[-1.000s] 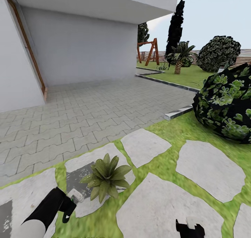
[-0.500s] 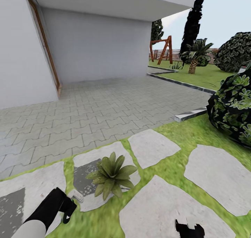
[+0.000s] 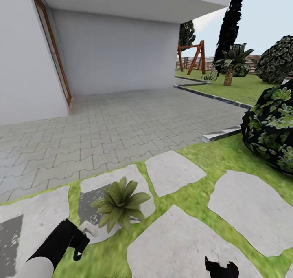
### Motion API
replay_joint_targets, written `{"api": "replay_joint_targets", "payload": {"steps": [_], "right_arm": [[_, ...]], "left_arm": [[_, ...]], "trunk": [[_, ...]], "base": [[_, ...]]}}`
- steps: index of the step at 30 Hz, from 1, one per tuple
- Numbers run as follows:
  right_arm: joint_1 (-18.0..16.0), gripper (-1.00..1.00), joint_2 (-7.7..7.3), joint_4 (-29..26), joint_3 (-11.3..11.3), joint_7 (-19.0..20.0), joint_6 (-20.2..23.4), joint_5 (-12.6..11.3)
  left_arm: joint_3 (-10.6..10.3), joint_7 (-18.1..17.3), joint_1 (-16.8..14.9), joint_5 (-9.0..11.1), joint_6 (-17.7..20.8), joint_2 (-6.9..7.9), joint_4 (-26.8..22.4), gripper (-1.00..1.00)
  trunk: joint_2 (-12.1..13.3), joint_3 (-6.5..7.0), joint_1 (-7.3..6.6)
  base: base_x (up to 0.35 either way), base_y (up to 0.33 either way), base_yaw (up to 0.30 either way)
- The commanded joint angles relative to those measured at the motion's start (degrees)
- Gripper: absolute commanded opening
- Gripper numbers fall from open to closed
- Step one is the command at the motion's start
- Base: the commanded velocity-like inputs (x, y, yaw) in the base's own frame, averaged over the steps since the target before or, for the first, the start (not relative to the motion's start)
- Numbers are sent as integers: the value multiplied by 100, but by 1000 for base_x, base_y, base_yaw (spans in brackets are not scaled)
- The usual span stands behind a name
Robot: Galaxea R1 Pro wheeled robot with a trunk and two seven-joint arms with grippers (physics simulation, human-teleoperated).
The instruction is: Pick up the pesticide atomizer in the garden and spray insectifuge to fully cover both potted plants in the garden.
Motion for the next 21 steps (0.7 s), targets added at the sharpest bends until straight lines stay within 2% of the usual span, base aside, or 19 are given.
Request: {"api": "replay_joint_targets", "payload": {"steps": [1,7,15,18,21], "right_arm": [[-5,100,0,10,-34,-19,-23,60],[-5,100,0,10,-34,-19,-24,60],[-5,100,0,10,-34,-19,-24,60],[-5,100,0,10,-34,-19,-24,60],[-5,100,0,10,-34,-19,-26,60]], "left_arm": [[24,-50,-4,-45,15,-5,-9,-100],[10,-47,-3,-46,15,4,-19,-100],[77,-51,-4,15,15,-8,-70,-100],[71,-59,-4,48,15,-121,-80,-100],[17,-56,-4,-10,26,-176,-49,-100]], "trunk": [[-2,-11,-1],[-2,-44,-1],[-2,-50,-1],[-2,-50,-1],[-2,-50,-1]], "base": [[0,-259,203],[0,-51,206],[0,0,21],[0,0,0],[0,0,0]]}}
